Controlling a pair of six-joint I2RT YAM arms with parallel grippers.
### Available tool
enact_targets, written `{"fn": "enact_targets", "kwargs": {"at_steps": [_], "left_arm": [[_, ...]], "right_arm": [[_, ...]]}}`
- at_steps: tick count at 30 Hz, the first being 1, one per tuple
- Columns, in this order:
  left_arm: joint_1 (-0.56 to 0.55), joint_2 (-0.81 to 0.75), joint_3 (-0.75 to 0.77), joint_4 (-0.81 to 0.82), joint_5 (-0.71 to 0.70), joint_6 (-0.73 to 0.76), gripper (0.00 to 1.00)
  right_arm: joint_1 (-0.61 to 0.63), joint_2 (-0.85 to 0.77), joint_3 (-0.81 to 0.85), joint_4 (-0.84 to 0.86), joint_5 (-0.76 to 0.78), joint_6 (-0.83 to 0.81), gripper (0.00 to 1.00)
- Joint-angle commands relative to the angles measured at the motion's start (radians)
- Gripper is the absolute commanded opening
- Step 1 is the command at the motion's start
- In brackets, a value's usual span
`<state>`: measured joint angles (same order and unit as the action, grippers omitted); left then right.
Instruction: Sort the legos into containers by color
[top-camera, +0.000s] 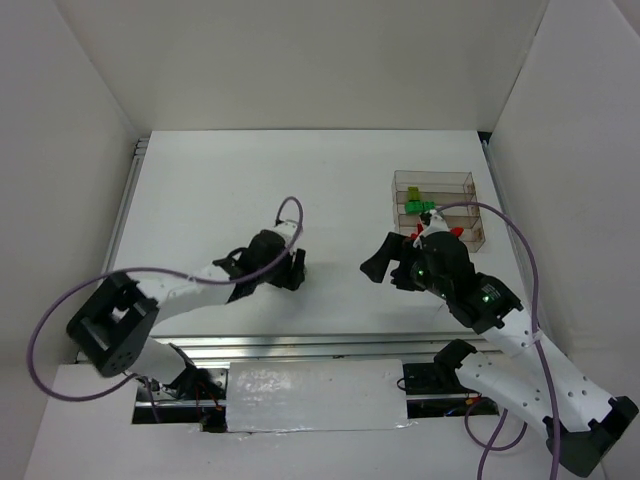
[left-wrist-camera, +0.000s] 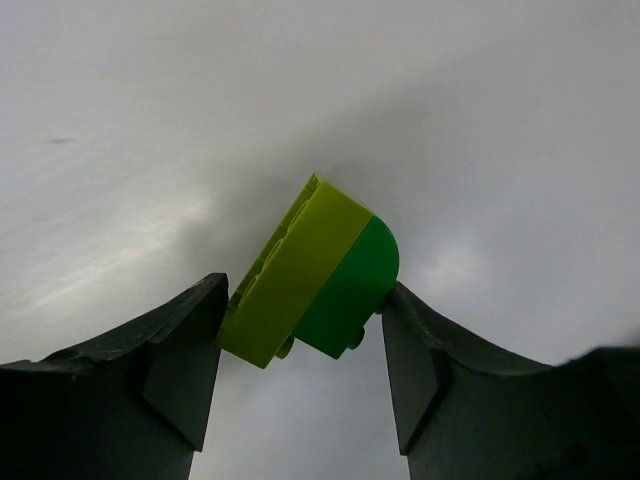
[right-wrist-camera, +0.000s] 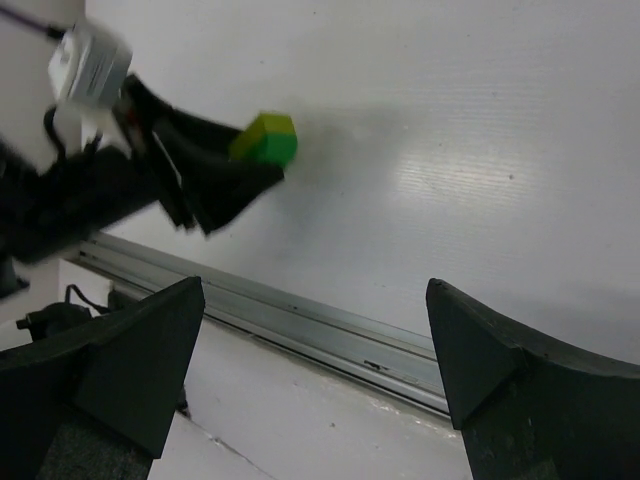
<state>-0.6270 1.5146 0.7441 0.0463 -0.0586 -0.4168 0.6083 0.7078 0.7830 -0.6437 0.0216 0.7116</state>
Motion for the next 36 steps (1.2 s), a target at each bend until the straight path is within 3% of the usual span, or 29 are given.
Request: {"fn": "enact_targets", "kwargs": {"at_steps": [1, 7, 13, 20, 30, 36], "left_arm": [[-0.216, -0.216, -0.099, 0.249, 0.016, 0.116, 0.00], [-0.333, -0.402, -0.290, 0.584, 0.103, 0.131, 0.00], [-0.398, -0.419, -0.282, 0.606, 0.063, 0.171, 0.00], [-0.425, -0.421, -0.262, 0.601, 0.025, 0.182, 0.00], [-0.435, -0.419, -0.241, 0.583, 0.028, 0.181, 0.00], [-0.461, -0.398, -0.218, 0.561, 0.045, 0.184, 0.04]], "right_arm": [[-0.001, 0.028, 0.030, 0.119, -0.055, 0.075, 0.99], [0.005, 0.019, -0.007, 0.213, -0.098, 0.189, 0.95], [0.053, 0.045, -0.039, 0.283, -0.205, 0.218, 0.92], [0.136, 0.096, -0.089, 0.272, -0.138, 0.227, 0.89], [0.226, 0.134, -0.145, 0.397, -0.187, 0.172, 0.71], [0.231, 0.154, -0.154, 0.456, -0.085, 0.106, 0.48]]}}
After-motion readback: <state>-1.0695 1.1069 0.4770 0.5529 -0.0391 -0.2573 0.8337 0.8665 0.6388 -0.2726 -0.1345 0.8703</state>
